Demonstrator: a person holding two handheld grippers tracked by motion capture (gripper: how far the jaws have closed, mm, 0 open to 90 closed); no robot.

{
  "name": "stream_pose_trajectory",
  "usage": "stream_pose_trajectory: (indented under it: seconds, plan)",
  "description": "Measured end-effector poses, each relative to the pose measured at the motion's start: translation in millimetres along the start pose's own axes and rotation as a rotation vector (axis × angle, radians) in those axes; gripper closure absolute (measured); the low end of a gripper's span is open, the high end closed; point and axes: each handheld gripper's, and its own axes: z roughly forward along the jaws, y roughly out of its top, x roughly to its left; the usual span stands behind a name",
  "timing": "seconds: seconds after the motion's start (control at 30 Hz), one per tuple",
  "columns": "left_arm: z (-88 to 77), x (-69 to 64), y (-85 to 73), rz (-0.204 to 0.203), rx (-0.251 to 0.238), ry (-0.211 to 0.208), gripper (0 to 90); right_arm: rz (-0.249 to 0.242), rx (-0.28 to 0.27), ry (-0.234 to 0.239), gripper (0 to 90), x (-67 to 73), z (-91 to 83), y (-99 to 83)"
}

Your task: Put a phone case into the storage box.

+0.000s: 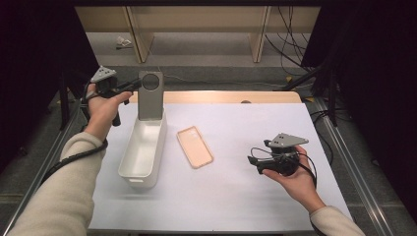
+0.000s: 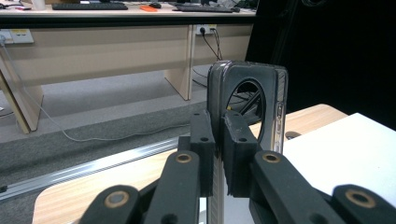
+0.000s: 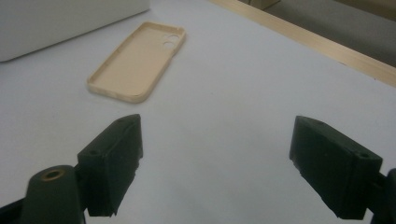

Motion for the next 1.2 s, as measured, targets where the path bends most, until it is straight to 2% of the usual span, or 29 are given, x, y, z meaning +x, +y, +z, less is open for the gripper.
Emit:
stream_pose_trajectory:
  seconds: [0.6, 1.2]
  plan:
    - [6.7, 5.6, -9.9, 0.005, 0.014, 0.025, 83.3, 0.001, 0.0, 0.001, 18.2, -0.2, 0.2, 0.0]
    - [12.9, 13.7, -17.8, 0.005, 0.025, 0.019, 83.4, 0.002, 0.0, 0.003, 18.2, -0.4, 0.7, -0.2]
